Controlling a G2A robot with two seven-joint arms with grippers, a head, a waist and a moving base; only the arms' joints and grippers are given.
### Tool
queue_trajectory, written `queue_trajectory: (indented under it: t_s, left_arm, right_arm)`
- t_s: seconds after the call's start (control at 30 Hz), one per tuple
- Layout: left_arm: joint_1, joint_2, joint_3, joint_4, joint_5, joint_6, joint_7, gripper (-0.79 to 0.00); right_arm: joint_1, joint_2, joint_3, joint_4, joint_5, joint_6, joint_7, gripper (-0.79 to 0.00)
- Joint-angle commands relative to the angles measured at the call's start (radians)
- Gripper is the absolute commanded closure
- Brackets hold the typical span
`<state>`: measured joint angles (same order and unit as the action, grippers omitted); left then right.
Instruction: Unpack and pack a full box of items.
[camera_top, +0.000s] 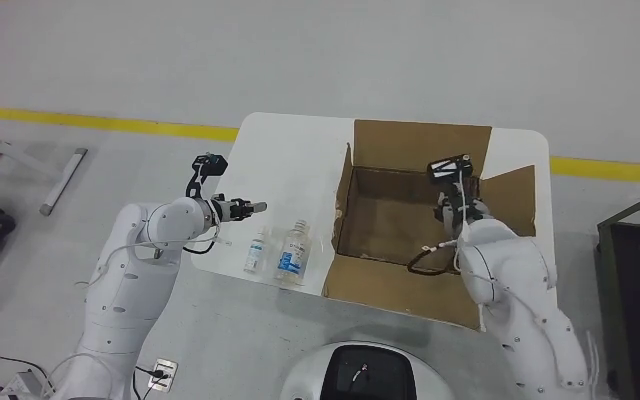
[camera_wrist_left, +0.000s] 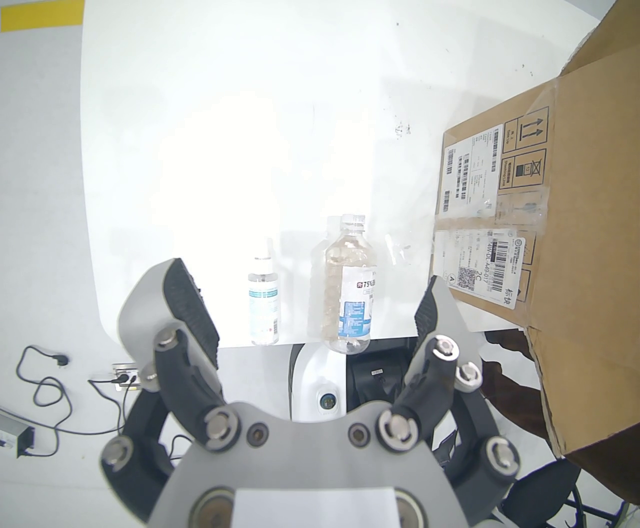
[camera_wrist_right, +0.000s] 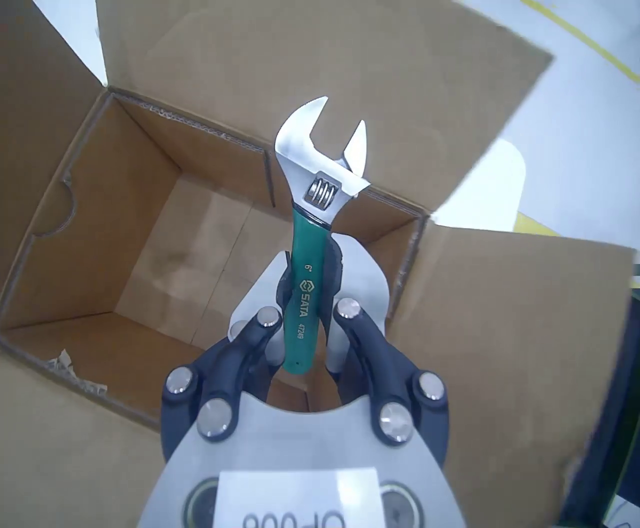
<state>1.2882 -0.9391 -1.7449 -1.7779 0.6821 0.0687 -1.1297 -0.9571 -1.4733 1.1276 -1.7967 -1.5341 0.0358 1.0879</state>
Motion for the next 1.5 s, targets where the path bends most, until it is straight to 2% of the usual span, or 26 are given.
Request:
queue_trajectory:
  t_s: [0.0,0.27,0.6,0.77,1.0,1.47]
  left_arm:
    - [0.000,0.000,0.000,0.000,0.000,0.000,0.000,-0.785]
    - [0.000,0.000,0.000,0.000,0.000,0.000,0.000,-0.785]
    - [0.000,0.000,0.000,0.000,0.000,0.000,0.000,-0.785]
    - [0.000,0.000,0.000,0.000,0.000,0.000,0.000,-0.785]
    - [0.000,0.000,0.000,0.000,0.000,0.000,0.000,-0.785]
    - [0.000,0.000,0.000,0.000,0.000,0.000,0.000,-0.785]
  right_arm:
    - [-0.046,0.008,0.046,-0.083,0.004,-0.018,0.000,0.000]
    - [-0.212,0.031,0.252,-0.287,0.122,-0.047,-0.049,0.000]
    - [-0.385,0.049,0.452,-0.429,0.148,-0.016,-0.040,0.000]
    - [-0.476,0.056,0.546,-0.449,0.167,-0.002,-0.040,0.000]
    - [-0.546,0.063,0.590,-0.378,0.189,-0.018,-0.062,0.000]
    - [-0.520,0.069,0.492,-0.092,0.148,-0.025,-0.066,0.000]
